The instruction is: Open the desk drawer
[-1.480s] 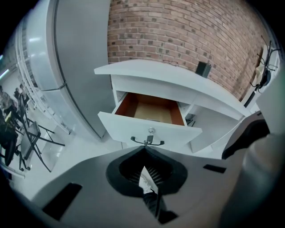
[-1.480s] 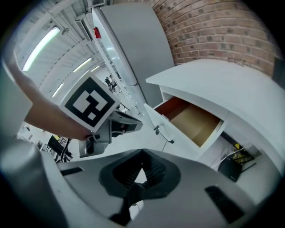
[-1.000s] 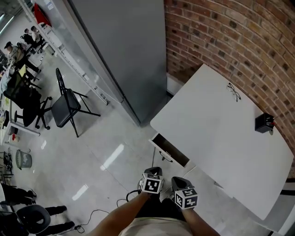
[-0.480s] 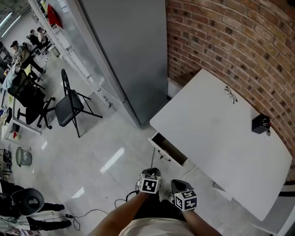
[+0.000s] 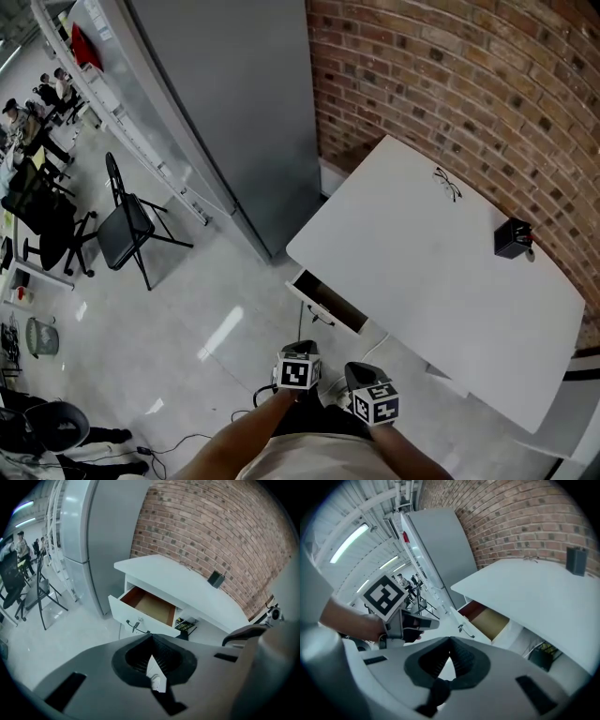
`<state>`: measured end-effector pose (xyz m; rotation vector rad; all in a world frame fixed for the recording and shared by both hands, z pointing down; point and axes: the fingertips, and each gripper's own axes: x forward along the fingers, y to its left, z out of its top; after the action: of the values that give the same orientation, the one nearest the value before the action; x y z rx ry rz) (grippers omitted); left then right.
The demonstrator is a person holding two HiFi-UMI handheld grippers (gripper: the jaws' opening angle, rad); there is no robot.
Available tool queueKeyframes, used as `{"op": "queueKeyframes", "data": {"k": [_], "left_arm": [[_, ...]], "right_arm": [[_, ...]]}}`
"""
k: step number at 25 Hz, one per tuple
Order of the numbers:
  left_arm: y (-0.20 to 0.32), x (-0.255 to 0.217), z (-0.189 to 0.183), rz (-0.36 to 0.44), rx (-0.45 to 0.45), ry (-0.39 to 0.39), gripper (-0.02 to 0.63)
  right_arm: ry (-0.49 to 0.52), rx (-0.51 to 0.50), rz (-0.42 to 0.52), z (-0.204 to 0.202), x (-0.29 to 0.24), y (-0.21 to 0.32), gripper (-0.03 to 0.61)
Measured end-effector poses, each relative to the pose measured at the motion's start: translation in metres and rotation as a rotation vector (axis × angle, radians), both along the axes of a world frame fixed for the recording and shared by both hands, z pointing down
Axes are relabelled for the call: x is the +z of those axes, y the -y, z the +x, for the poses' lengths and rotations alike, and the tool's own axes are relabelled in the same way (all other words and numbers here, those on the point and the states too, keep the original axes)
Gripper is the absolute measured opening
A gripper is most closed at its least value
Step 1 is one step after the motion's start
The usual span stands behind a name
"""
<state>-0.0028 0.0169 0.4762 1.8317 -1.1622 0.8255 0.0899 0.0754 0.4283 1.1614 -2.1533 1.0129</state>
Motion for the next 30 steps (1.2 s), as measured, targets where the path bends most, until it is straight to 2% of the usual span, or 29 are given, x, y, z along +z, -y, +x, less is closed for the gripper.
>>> {"op": "queueKeyframes", "data": {"k": [9,17,30], "left_arm": [[-0.002,-0.023,0.002,0.036,0.032,0.011,0.005],[-0.009,-0.025,-0.014,0.034,-0.005,0.021,0.005],[-0.033,-0.015,-0.019,0.01,-0.043,0.021,0.005]], "right_arm": [[0.042,-0.018,0.035,-0.01,-0.014,0.022,0.015],[0.04,-0.066,0.039,-0.026,-0.014,0.018,0.015],[0.045,-0.079,0.017,-0.025,-0.007,-0.008,0.015]]}}
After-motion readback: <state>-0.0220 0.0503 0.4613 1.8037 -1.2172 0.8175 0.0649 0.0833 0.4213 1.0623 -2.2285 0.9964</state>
